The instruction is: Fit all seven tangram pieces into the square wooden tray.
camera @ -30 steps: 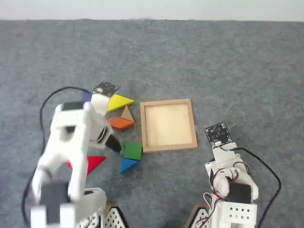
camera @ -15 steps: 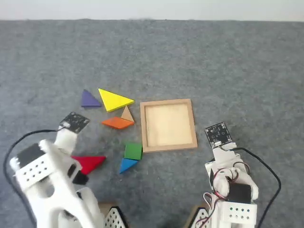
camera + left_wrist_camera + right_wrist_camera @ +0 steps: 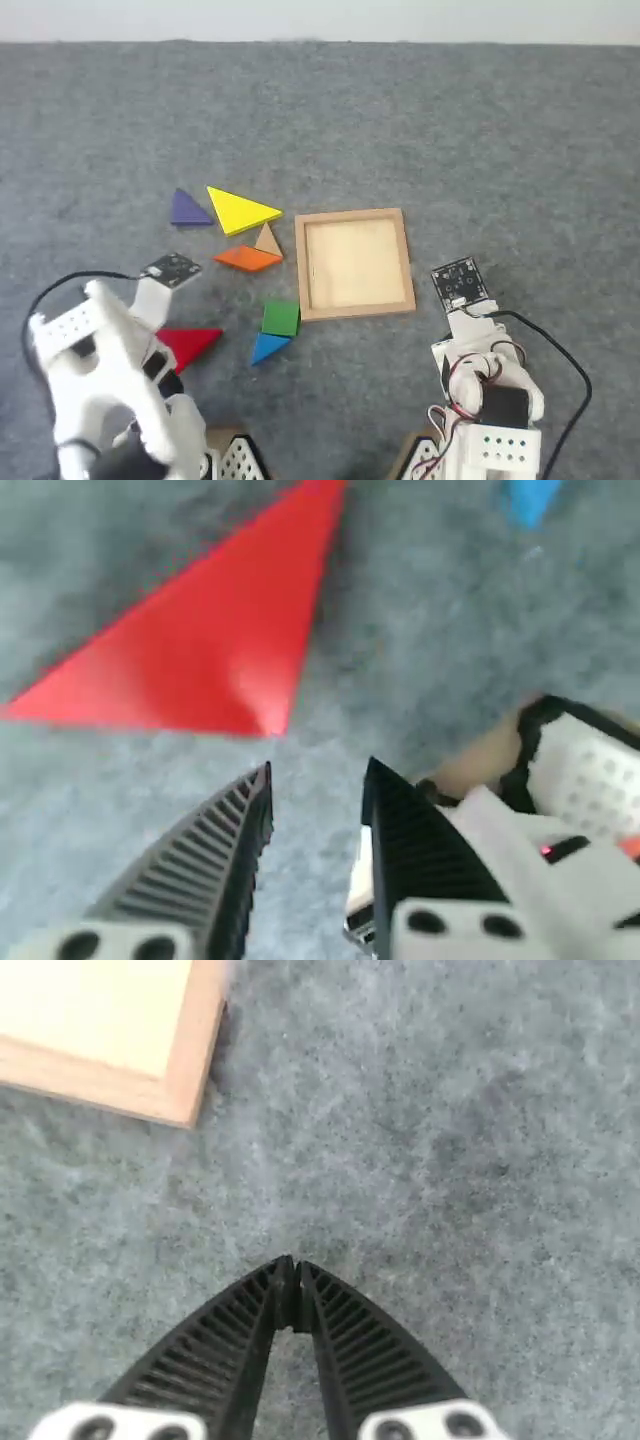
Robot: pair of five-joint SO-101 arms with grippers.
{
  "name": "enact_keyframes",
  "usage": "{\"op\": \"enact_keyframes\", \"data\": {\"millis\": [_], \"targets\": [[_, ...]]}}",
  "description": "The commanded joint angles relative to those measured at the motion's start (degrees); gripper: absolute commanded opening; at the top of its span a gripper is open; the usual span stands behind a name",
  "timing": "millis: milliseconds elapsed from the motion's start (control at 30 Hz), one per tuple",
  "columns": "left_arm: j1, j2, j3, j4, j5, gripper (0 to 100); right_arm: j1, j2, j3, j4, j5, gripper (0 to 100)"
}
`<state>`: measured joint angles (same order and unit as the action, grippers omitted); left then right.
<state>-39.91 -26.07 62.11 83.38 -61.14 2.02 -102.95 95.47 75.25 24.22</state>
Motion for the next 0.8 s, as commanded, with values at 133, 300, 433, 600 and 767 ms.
{"op": "enact_keyframes", "data": {"millis": [133,300,433,600,767], "targets": [[5.5,9.0,-2.2,-13.6,6.5,25,-0.3,-0.9,1.0,0.1,0.4,0.8],[7.7,9.3,-2.2,-20.7,10.6,26,-0.3,-0.9,1.0,0.1,0.4,0.8],[11.6,9.7,-2.2,-26.3,15.5,26,-0.3,-0.9,1.0,0.1,0.4,0.8],[17.9,9.8,-5.8,-26.3,23.3,26,-0.3,-0.9,1.0,0.1,0.4,0.8],[22.2,9.8,-12.9,-23.2,29.6,26,-0.3,-0.9,1.0,0.1,0.4,0.8]]}}
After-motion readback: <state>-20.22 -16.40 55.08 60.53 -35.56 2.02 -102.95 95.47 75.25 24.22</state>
